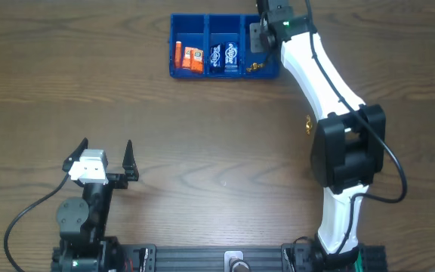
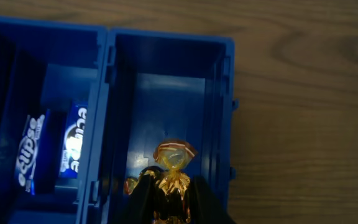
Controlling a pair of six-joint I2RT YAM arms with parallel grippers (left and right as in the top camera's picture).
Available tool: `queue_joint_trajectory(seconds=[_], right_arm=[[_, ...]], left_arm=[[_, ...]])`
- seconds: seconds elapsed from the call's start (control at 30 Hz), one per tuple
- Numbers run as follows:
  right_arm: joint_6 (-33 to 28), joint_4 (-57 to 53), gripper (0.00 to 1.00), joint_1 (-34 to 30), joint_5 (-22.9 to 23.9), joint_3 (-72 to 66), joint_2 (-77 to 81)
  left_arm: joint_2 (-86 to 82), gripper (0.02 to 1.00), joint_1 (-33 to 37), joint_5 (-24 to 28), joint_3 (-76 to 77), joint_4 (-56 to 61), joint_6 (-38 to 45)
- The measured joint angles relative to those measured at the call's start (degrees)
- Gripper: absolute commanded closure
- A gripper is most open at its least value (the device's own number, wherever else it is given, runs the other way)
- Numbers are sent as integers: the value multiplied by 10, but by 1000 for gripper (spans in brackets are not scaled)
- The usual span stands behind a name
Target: Sort Candies Into Trays
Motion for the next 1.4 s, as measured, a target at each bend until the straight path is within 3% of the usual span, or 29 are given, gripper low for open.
queue_joint_trajectory(seconds=[0.03,0.17,0.23,0.27,0.53,0.73,0.97,1.17,1.4], right_arm=[[0,0,829,0,0,0,2],[-3,4,312,0,-10,0,10],[-4,8,102,0,-19,0,10],[-5,9,77,0,-24,0,10],[-7,-33,56,-1,-36,0,-9],[-16,-135,20,-49,-43,-4,-186],[-41,-110,20,-132,-46,-211,-400],[-44,-75,20,-157,-57,-387,-386],[-46,-42,25,-157,-81,-440,-314]], left_arm=[[0,23,0,0,0,0,0],[0,20,0,0,0,0,0],[0,20,0,0,0,0,0],[0,20,0,0,0,0,0],[0,20,0,0,0,0,0],[0,20,0,0,0,0,0],[0,20,0,-2,0,0,0],[0,20,0,-2,0,0,0],[0,20,0,-2,0,0,0]])
